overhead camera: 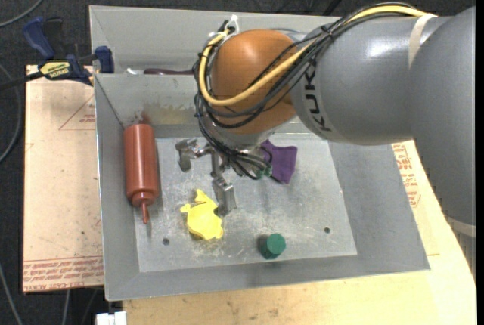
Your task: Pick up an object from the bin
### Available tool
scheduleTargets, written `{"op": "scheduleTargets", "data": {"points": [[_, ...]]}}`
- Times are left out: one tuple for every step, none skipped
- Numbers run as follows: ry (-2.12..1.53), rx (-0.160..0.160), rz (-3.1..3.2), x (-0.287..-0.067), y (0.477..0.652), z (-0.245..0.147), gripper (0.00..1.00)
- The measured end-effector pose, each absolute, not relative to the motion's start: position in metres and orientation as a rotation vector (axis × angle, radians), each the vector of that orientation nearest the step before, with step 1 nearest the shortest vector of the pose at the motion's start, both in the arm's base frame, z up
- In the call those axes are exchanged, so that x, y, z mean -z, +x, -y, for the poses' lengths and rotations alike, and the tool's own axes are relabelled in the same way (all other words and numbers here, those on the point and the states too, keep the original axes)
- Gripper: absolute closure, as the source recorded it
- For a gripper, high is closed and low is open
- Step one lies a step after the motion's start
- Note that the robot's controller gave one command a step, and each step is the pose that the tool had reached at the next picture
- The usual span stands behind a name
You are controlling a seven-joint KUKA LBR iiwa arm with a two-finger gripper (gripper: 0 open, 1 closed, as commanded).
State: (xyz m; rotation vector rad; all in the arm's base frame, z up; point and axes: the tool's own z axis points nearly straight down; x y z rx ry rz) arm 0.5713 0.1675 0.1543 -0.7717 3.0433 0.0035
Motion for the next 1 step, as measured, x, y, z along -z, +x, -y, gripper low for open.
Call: {"op": "scheduleTargets", "data": {"points": [[-0.856,-0.007,-3.024,-0.0667,0.5042,-0.1404,0.0]]}}
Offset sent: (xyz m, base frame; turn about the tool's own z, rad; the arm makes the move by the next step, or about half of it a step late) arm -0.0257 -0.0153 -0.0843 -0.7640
